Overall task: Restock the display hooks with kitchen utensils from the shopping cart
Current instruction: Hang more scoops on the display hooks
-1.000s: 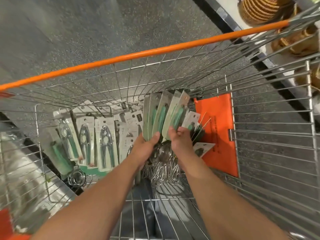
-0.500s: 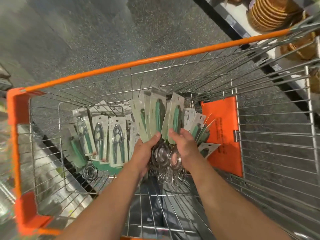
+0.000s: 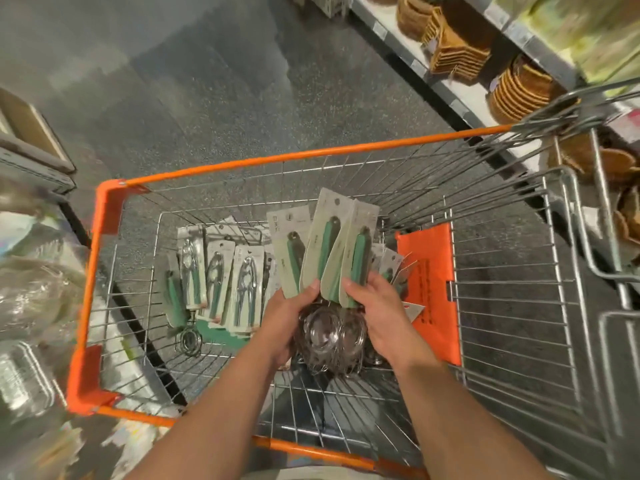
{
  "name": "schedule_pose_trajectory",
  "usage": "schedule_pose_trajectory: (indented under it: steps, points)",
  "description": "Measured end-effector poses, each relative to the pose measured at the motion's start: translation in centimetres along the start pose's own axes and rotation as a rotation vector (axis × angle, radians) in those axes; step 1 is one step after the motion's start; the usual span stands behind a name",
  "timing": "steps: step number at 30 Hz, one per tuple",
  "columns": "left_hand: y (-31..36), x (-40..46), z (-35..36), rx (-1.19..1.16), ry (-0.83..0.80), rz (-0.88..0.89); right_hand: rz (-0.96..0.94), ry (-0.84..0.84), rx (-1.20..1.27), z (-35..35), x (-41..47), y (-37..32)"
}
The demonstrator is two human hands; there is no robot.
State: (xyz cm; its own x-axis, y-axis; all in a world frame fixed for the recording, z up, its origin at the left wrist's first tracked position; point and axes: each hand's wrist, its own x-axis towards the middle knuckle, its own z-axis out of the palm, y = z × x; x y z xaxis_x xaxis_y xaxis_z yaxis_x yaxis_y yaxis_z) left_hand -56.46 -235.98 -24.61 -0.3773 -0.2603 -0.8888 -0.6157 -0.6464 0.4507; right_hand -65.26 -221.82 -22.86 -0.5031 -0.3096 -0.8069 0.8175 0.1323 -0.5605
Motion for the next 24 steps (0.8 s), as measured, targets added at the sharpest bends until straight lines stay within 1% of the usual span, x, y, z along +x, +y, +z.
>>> schedule_pose_trajectory:
  steps: [3,5,8,10,13,15,20,24]
  points:
    - [0.4,-2.0,-0.3,-0.043,-0.019,0.019,-0.026,-0.056,-0.026,0.6,-1.4,-0.8]
    - [0.8,-3.9,-0.6,-0.066,0.001,0.046,-0.043,-0.105,-0.049,1.2,-2.6,-1.6]
    - [1.3,-6.4,-1.4,-0.097,-0.020,0.140,-0.073,-0.177,-0.097,2.2,-4.0,-2.8]
    - [1.2,-7.8,-2.5,-0.125,0.008,0.200,-0.091,-0.212,-0.143,3.2,-5.2,-3.6]
    - [1.0,-10.1,-4.5,-0.224,0.038,0.271,-0.125,-0.258,-0.262,5.1,-7.2,-4.7]
    - [0.6,-12.4,-6.3,-0.306,0.043,0.349,-0.161,-0.320,-0.326,6.9,-9.1,-5.1]
    - [-1.9,-18.1,-10.8,-0.599,-0.075,0.473,-0.258,-0.463,-0.451,12.5,-14.3,-3.2]
    - [-5.8,-23.2,-15.2,-0.751,-0.025,0.498,-0.305,-0.612,-0.595,17.4,-19.6,1.3]
